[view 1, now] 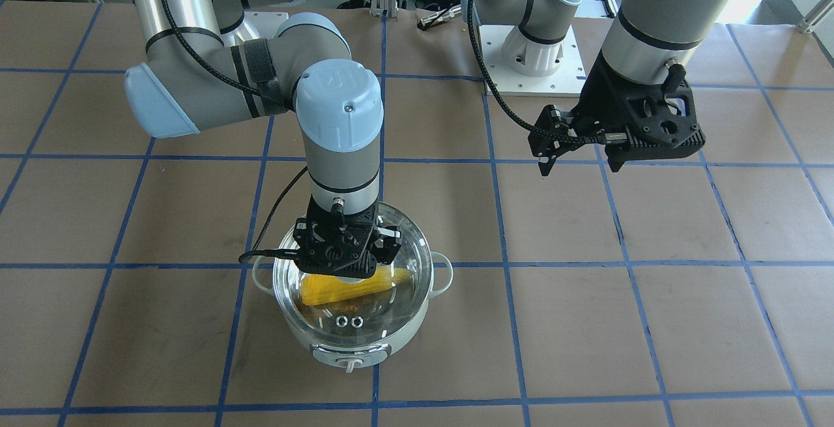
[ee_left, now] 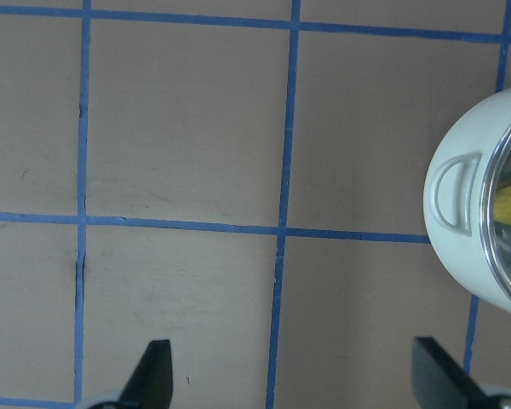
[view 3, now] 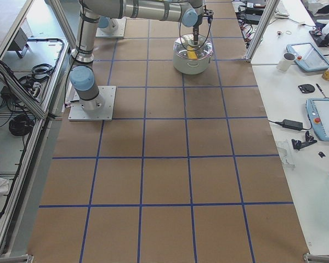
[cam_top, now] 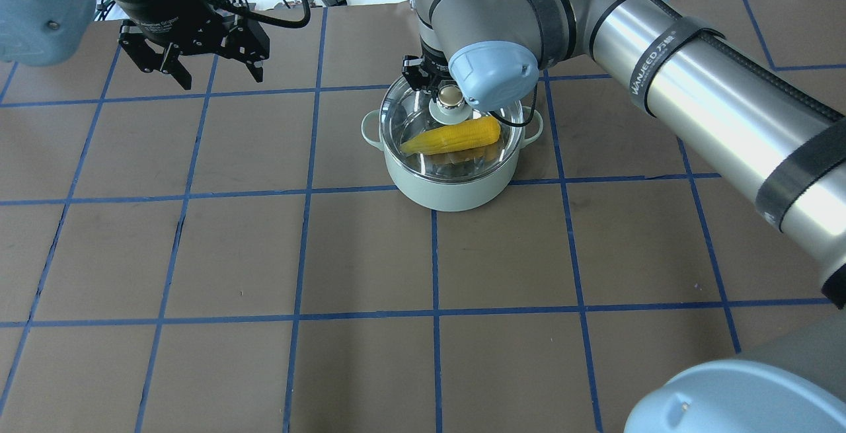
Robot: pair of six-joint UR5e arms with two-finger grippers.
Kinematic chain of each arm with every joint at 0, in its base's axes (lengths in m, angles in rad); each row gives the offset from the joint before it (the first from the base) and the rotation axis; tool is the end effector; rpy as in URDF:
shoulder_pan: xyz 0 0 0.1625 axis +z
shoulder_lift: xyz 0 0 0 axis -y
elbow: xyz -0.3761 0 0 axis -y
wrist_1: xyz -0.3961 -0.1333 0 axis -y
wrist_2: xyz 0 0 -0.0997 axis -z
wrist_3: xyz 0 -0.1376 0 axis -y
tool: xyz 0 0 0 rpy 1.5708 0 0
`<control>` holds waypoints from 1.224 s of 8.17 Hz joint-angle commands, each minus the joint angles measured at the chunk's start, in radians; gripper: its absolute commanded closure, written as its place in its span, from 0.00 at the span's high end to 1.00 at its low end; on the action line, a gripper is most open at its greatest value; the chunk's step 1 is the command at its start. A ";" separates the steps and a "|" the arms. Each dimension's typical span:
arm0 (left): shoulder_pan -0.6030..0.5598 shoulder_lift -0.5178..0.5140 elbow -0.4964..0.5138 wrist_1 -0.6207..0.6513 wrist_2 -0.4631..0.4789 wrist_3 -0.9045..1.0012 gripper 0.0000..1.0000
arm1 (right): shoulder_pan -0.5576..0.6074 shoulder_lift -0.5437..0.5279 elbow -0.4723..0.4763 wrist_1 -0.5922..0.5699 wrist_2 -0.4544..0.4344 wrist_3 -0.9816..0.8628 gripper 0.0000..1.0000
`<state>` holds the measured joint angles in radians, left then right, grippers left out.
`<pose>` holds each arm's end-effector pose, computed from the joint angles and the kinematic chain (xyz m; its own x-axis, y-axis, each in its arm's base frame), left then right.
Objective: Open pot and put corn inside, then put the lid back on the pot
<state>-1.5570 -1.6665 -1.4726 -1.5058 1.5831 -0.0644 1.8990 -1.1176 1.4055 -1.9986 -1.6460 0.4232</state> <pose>-0.1241 -0.5426 0.4073 -0.9969 -0.0788 -0.0079 -0.0781 0.9946 -0.0681 0.3299 -0.5873 0.2662 -0.9948 0.1009 0.0106 0.0980 0.9826 -0.1577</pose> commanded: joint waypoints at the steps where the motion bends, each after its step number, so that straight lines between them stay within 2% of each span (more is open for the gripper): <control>1: 0.000 -0.002 0.000 0.004 0.000 0.000 1.00 | 0.000 0.001 0.006 0.000 0.000 0.002 0.03; 8: 0.000 0.002 -0.002 0.009 0.000 0.000 1.00 | 0.000 0.002 0.012 -0.006 0.000 0.002 0.07; 9: 0.000 -0.009 -0.002 0.010 0.000 0.000 1.00 | 0.000 0.002 0.018 -0.011 0.000 0.002 0.09; 10: 0.000 -0.009 -0.002 0.010 0.000 -0.002 1.00 | 0.000 0.004 0.018 -0.020 0.000 0.002 0.22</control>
<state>-1.5570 -1.6710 -1.4742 -1.4966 1.5831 -0.0645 1.8990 -1.1156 1.4189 -2.0075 -1.6460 0.4248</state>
